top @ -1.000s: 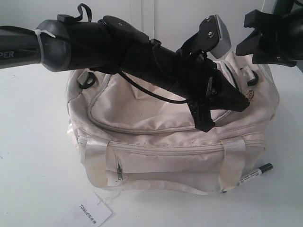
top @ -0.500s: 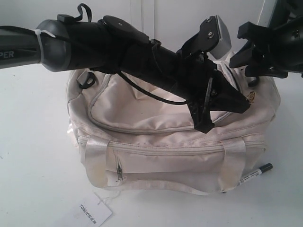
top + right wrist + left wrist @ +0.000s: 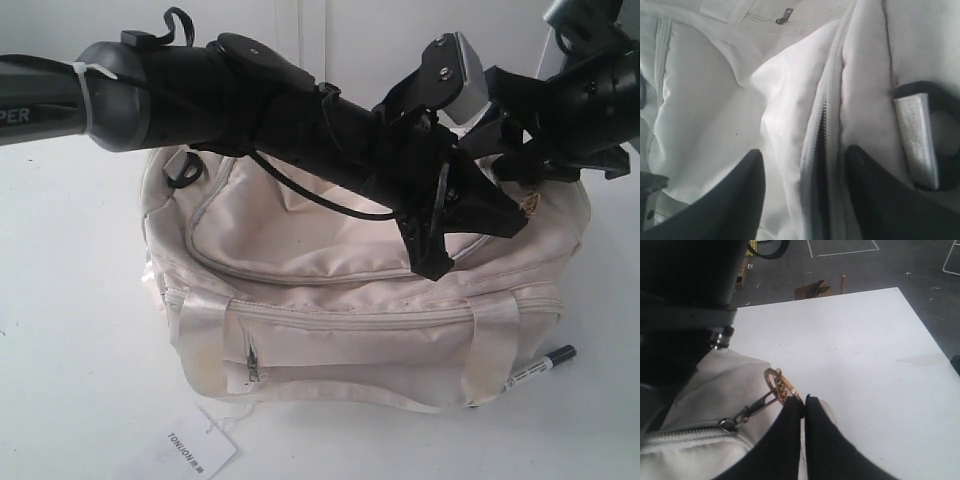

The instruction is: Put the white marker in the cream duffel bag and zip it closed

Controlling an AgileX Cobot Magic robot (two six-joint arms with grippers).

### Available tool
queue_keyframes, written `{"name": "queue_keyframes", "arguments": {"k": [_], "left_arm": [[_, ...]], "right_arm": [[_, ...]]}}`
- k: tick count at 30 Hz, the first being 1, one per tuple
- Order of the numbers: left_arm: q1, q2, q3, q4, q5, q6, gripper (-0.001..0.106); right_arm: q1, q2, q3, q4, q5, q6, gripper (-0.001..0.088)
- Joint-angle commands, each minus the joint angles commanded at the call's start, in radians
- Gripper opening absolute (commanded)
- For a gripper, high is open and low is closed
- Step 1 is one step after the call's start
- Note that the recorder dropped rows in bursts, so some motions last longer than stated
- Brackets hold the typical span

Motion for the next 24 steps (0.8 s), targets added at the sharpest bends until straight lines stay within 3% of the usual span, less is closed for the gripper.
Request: {"name": "queue_keyframes", "arguments": {"k": [4,6,13,16,24], "left_arm": [[0.000,0.000,0.000,0.000,0.002,0.000,0.000],[0.000,0.000,0.000,0.000,0.002,0.000,0.000],[0.000,0.000,0.000,0.000,0.002,0.000,0.000],[0.000,0.000,0.000,0.000,0.002,0.000,0.000],[0.000,0.002,0.000,0.021,0.002,-0.006,0.000]], "right_arm": [[0.000,0.017,0.000,-0.007,0.000,0.000,0.0473],[0.000,0.018,0.000,-0.010,0.000,0.000,0.0423],[0.000,0.017,0.000,-0.010,-0.005,0.000,0.0098],[0.000,0.017,0.000,-0.007,-0.010,0.000,0.0000],[0.000,-0.028,0.000,-0.001,-0.042,0.000,0.0000]]}}
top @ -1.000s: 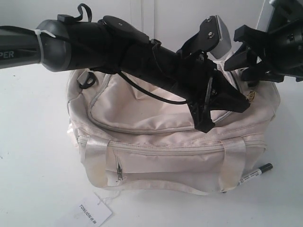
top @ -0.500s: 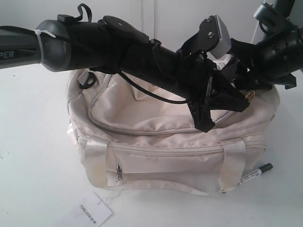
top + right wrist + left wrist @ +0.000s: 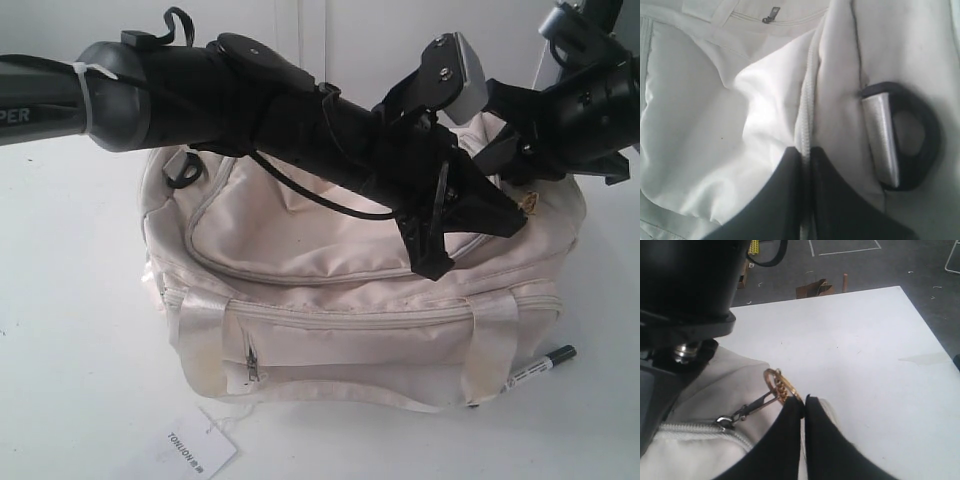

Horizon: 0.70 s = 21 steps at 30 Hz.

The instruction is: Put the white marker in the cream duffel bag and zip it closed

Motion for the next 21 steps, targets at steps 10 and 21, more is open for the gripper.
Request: {"name": "queue_keyframes", "arguments": {"k": [10,21], "left_arm": [[0.000,0.000,0.000,0.010,0.000,0.000,0.000],[0.000,0.000,0.034,0.140,0.032,-0.054,0.000]], "right_arm": [[0.000,-0.033,0.000,0.000,-0.019,0.000,0.0000],[0.000,-0.035,0.000,0.004,-0.026,0.000,0.0000]]}}
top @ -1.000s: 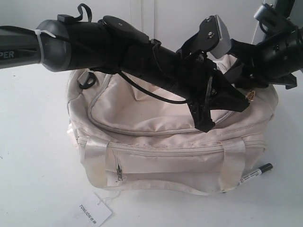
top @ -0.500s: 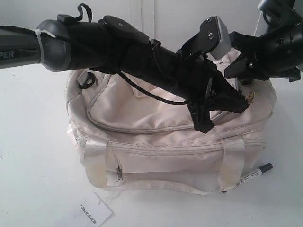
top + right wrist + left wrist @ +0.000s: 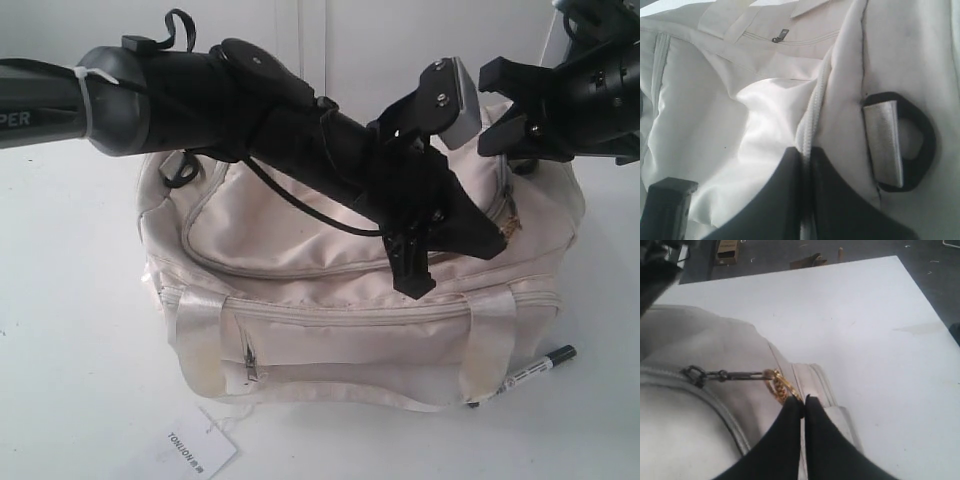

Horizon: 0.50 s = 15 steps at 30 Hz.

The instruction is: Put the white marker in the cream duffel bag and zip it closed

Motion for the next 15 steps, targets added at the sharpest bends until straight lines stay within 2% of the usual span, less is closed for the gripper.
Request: {"name": "queue_keyframes", "arguments": {"k": [5,11,15], "left_arm": [[0.000,0.000,0.000,0.023,0.001,-0.005,0.000],[0.000,0.000,0.000,0.255,0.006,-0.208,0.000],[0.000,0.000,0.000,0.266,0.024,-0.216,0.000]], "right_arm": [[0.000,0.000,0.000,0.000,-0.007,0.000,0.0000],[0.000,0.000,0.000,0.000,-0.017,-0.002,0.0000],[0.000,0.000,0.000,0.000,-0.017,-0.006,0.0000]]}}
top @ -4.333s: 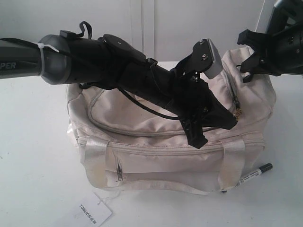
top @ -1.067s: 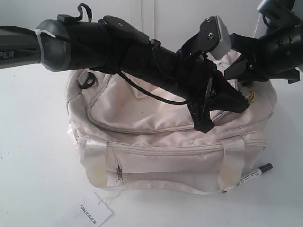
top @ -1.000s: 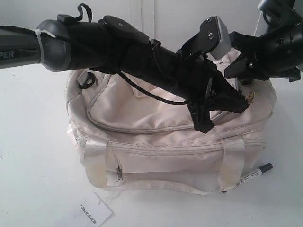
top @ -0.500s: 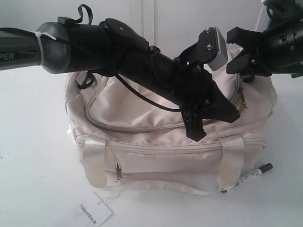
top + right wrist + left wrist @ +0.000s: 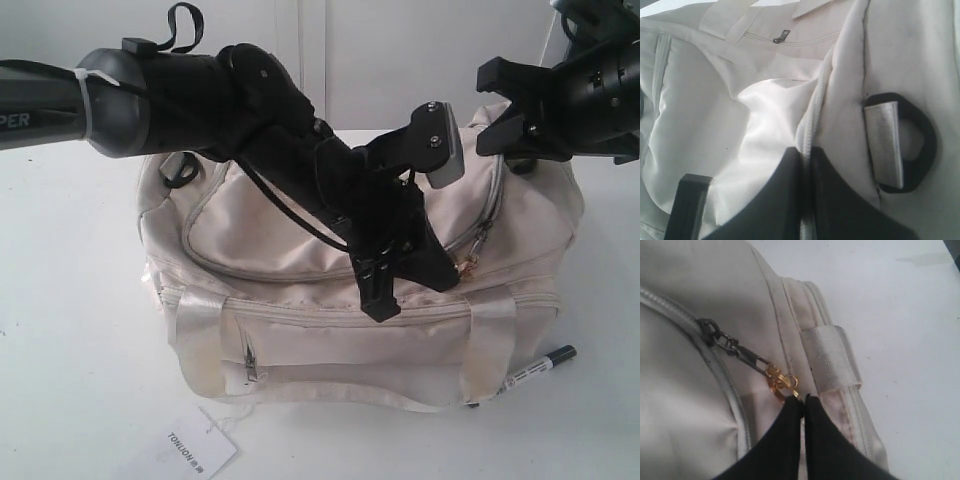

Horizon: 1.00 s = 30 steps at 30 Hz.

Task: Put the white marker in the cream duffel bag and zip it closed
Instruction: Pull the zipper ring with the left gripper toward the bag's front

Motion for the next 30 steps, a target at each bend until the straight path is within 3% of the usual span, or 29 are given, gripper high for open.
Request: {"name": "queue_keyframes", "arguments": {"k": [6,14,30], "left_arm": [[0.000,0.000,0.000,0.008,0.001,-0.002,0.000],[0.000,0.000,0.000,0.146,0.044,-0.118,0.000],[0.000,0.000,0.000,0.179,0.055,-0.236,0.000]], "right_arm": [[0.000,0.000,0.000,0.000,0.000,-0.034,0.0000],[0.000,0.000,0.000,0.000,0.000,-0.036,0.0000],[0.000,0.000,0.000,-0.004,0.000,-0.036,0.0000]]}}
